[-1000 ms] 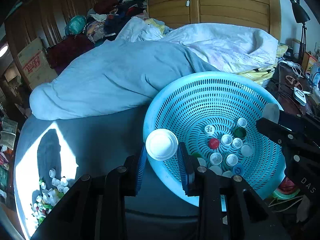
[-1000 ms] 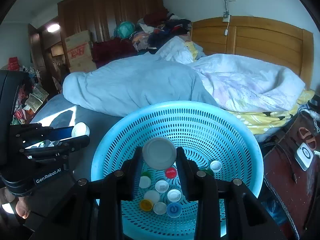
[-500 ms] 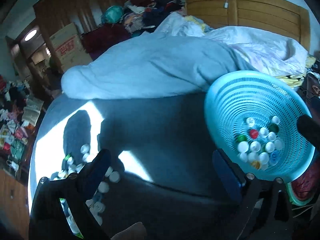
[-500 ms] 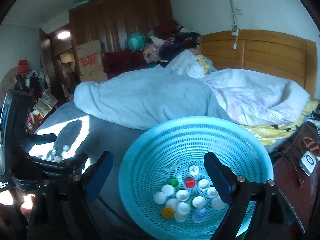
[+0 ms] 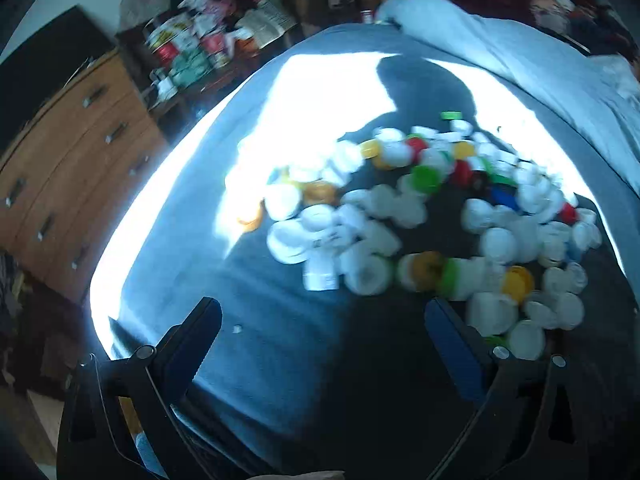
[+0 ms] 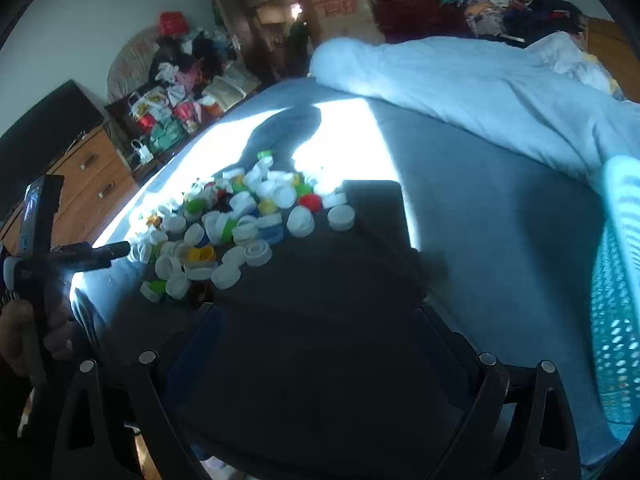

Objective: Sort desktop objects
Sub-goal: 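Return both open grippers to the cap pile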

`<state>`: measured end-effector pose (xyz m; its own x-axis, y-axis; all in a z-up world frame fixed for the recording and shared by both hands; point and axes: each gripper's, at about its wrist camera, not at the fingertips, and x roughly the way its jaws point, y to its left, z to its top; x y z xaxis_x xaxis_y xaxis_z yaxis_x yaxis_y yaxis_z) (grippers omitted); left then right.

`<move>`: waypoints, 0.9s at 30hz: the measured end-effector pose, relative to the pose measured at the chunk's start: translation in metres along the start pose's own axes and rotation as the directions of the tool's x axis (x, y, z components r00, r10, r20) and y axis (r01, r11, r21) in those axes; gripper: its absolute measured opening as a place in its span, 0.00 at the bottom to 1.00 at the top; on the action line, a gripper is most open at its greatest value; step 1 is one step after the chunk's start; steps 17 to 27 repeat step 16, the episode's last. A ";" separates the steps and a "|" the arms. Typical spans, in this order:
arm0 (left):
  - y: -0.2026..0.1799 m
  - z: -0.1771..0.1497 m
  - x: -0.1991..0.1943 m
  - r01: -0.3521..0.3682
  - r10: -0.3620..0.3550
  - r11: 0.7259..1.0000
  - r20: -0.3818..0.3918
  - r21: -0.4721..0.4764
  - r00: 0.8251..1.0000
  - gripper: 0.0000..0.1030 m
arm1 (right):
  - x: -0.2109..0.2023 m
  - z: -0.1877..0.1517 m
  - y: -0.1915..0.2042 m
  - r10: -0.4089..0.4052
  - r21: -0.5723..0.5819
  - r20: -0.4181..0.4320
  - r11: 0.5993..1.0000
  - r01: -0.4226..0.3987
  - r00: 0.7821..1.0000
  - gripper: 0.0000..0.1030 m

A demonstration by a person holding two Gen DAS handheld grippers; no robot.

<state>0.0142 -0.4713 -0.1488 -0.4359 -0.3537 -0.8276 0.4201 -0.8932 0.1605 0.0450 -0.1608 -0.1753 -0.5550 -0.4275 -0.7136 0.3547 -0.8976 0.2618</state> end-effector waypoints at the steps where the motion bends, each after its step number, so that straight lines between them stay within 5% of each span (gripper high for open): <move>1: 0.011 -0.002 0.008 -0.004 0.003 0.999 -0.022 -0.037 1.000 0.96 | 0.015 -0.003 0.001 0.000 0.000 -0.031 1.000 0.000 1.000 0.96; 6: 0.041 -0.008 0.034 0.006 -0.012 0.995 -0.058 -0.099 0.998 0.96 | 0.046 -0.008 0.011 -0.020 -0.035 -0.085 0.999 0.017 0.996 0.95; 13: 0.033 -0.016 0.050 0.161 -0.173 0.980 -0.096 -0.114 0.980 0.96 | 0.077 -0.025 0.022 -0.108 -0.101 -0.148 0.990 0.094 0.983 0.99; 27: 0.034 -0.014 0.055 0.173 -0.185 0.978 -0.106 -0.119 0.977 0.96 | 0.078 -0.026 0.021 -0.111 -0.092 -0.135 0.991 0.100 0.985 1.00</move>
